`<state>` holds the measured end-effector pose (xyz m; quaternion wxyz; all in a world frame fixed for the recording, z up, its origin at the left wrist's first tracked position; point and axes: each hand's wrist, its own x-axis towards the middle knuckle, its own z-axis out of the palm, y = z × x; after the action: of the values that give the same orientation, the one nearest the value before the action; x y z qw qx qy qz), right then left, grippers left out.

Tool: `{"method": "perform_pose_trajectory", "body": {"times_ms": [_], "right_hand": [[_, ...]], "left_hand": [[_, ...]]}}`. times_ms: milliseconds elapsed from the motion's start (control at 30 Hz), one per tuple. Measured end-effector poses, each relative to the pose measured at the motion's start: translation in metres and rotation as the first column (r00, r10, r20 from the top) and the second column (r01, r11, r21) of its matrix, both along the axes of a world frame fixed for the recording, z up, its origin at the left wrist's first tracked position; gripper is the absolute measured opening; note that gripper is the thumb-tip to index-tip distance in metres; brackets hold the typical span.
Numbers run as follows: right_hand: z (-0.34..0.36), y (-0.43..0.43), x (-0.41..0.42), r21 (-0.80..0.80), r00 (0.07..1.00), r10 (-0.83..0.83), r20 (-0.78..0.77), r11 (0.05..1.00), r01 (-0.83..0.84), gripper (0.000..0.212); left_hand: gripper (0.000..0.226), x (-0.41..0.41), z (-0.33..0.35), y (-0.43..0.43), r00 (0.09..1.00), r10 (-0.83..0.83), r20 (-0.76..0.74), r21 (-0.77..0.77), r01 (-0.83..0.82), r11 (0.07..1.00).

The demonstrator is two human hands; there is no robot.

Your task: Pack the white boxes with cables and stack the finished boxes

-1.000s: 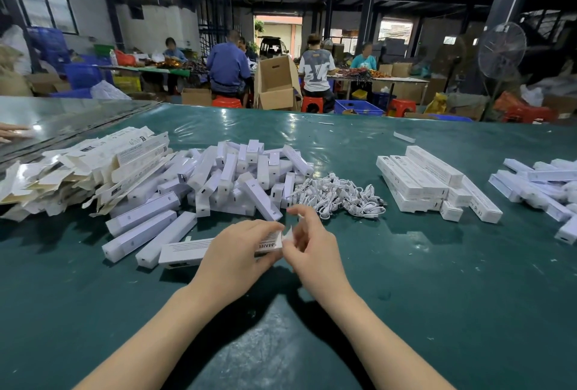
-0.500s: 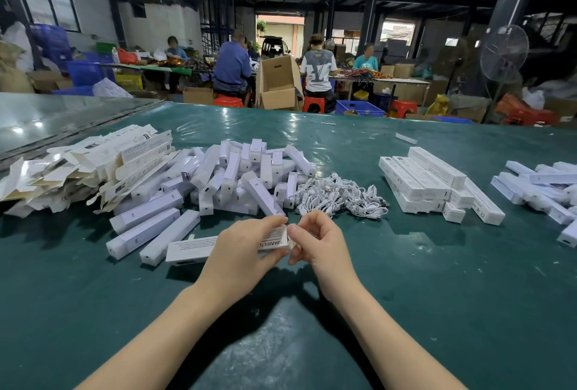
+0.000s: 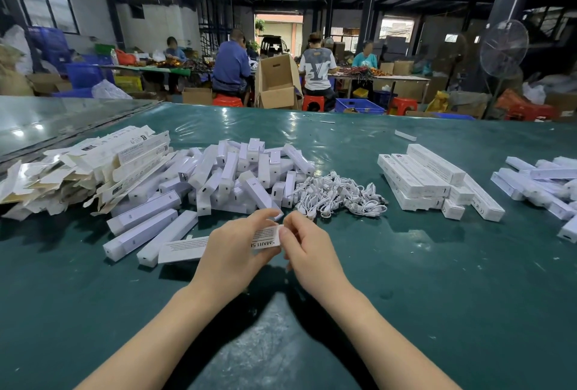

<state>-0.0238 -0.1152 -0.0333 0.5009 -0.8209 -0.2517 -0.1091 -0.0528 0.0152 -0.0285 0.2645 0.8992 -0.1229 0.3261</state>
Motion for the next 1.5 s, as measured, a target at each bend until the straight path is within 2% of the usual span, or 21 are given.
{"method": "perform_pose_trajectory", "body": {"times_ms": [67, 167, 267, 333, 400, 467, 567, 600, 733, 867, 1133, 1233, 1333, 1400, 1433, 1500], "right_hand": [[0.001, -0.001, -0.001, -0.073, 0.998, -0.001, 0.058, 0.997, 0.005, 0.03], [0.004, -0.003, -0.004, -0.227, 0.98, 0.031, 0.196, 0.974, 0.015, 0.014], [0.006, -0.002, -0.005, -0.409, 0.965, 0.031, 0.259, 0.909, 0.081, 0.02], [0.006, -0.001, -0.006, -0.442, 0.955, 0.033, 0.294, 0.891, 0.105, 0.023], [0.005, 0.0, -0.007, -0.36, 0.953, 0.011, 0.303, 0.927, 0.104, 0.021], [0.003, 0.004, -0.008, -0.151, 0.965, -0.07, 0.252, 0.982, 0.111, 0.014], [0.001, 0.01, -0.011, 0.136, 0.979, -0.162, 0.122, 0.98, 0.145, 0.011], [-0.001, 0.011, -0.011, 0.159, 0.97, -0.185, 0.16, 0.974, 0.16, 0.011], [-0.007, 0.011, -0.011, 0.083, 0.876, -0.227, 0.426, 0.974, 0.211, 0.014], [-0.008, 0.012, -0.009, 0.109, 0.832, -0.261, 0.49, 0.965, 0.238, 0.012], [-0.005, 0.015, -0.014, 0.295, 0.965, -0.162, 0.205, 0.95, 0.097, 0.011], [-0.003, 0.015, -0.013, 0.424, 0.995, -0.098, 0.005, 0.902, 0.086, 0.012], [-0.003, 0.02, -0.012, 0.549, 0.979, 0.013, -0.201, 0.83, 0.102, 0.029], [-0.002, 0.017, -0.007, 0.609, 0.966, -0.02, -0.256, 0.773, 0.178, 0.029], [-0.001, 0.013, -0.002, 0.646, 0.958, -0.055, -0.282, 0.728, 0.232, 0.027], [0.002, -0.003, 0.009, 0.733, 0.922, -0.095, -0.376, 0.579, 0.358, 0.024]], "left_hand": [[0.046, 0.0, 0.0, 0.0, 1.0, 0.005, -0.001, 0.004, -0.005, 1.0], [0.044, 0.0, -0.001, 0.0, 1.0, -0.001, -0.023, -0.01, 0.0, 1.0], [0.044, -0.001, -0.002, 0.001, 1.0, 0.01, -0.023, 0.001, -0.01, 1.0], [0.045, -0.001, -0.002, 0.002, 1.0, 0.015, -0.008, 0.014, -0.015, 1.0], [0.044, 0.0, -0.002, 0.003, 1.0, 0.014, 0.021, -0.001, -0.014, 1.0], [0.037, 0.0, 0.0, 0.003, 0.999, 0.037, 0.028, -0.065, -0.035, 0.997], [0.032, 0.0, 0.002, 0.001, 0.997, 0.074, 0.017, -0.125, -0.071, 0.99], [0.032, 0.0, 0.002, 0.0, 0.997, 0.077, 0.021, -0.136, -0.073, 0.988], [0.044, 0.002, 0.0, 0.001, 0.997, 0.07, 0.043, -0.162, -0.062, 0.985], [0.056, 0.004, -0.003, 0.001, 0.996, 0.082, 0.033, -0.144, -0.076, 0.987], [0.049, 0.001, -0.002, 0.0, 0.985, 0.142, 0.099, -0.141, -0.127, 0.982], [0.045, -0.001, 0.001, -0.007, 0.975, 0.166, 0.149, -0.165, -0.141, 0.976], [0.031, -0.004, 0.005, -0.022, 0.981, 0.112, 0.156, -0.125, -0.093, 0.988], [0.031, -0.002, 0.005, -0.024, 0.986, 0.082, 0.143, -0.031, -0.078, 0.996], [0.034, -0.001, 0.005, -0.021, 0.993, 0.08, 0.087, -0.006, -0.08, 0.997], [0.036, 0.001, 0.004, -0.006, 0.989, 0.107, -0.102, 0.056, -0.101, 0.993]]}}
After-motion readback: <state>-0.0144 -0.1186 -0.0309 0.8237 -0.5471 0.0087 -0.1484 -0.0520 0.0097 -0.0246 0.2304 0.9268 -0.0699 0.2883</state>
